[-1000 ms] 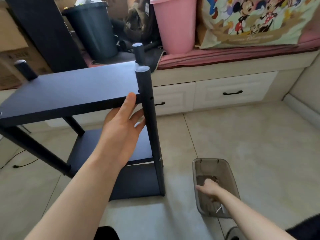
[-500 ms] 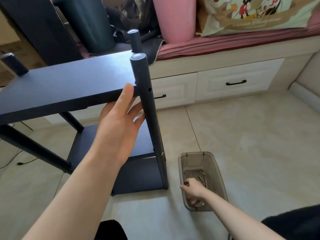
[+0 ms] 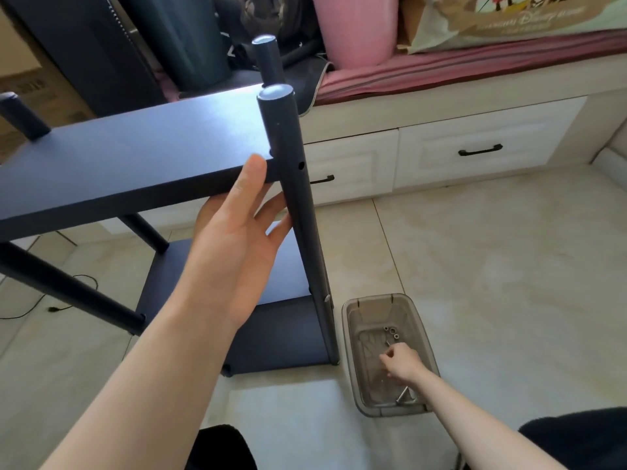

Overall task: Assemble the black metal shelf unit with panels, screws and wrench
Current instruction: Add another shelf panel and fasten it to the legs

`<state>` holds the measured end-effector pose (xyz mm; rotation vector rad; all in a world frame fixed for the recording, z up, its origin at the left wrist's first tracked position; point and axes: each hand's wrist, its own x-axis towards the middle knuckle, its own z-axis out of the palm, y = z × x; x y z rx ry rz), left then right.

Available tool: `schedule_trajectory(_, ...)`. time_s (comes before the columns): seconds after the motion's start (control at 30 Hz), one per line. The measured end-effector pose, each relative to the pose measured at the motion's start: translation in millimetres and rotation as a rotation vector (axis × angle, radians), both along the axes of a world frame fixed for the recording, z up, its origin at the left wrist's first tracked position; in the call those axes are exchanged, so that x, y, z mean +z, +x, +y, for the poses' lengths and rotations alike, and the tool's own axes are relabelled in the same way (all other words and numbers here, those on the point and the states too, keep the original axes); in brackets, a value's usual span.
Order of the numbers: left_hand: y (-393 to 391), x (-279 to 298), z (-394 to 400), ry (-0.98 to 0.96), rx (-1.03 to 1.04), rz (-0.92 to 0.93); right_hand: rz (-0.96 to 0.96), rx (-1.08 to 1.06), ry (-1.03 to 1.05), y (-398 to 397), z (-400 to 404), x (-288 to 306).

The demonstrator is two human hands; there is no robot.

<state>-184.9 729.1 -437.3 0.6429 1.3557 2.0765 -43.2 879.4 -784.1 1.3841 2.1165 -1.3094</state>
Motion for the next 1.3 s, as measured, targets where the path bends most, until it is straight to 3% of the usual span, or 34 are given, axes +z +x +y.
schedule_trajectory(0.17,1,0,2,-0.014,0.007,0.036,-0.137,0.028,0.084,1,18,-17)
schedule_trajectory(0.8,-6,-7,7,0.035,-0.013,-0.025,-0.185,0.102,0.130,-31,31,-50)
schedule_trajectory(1.0,-8,-9,7,0.041,-0.016,-0.027,-0.215,0.242,0.282,-30,22,-49)
schedule_trajectory(1.3,-7,-9,9,0.025,-0.009,-0.040,-0.158,0.365,0.321,-44,13,-6)
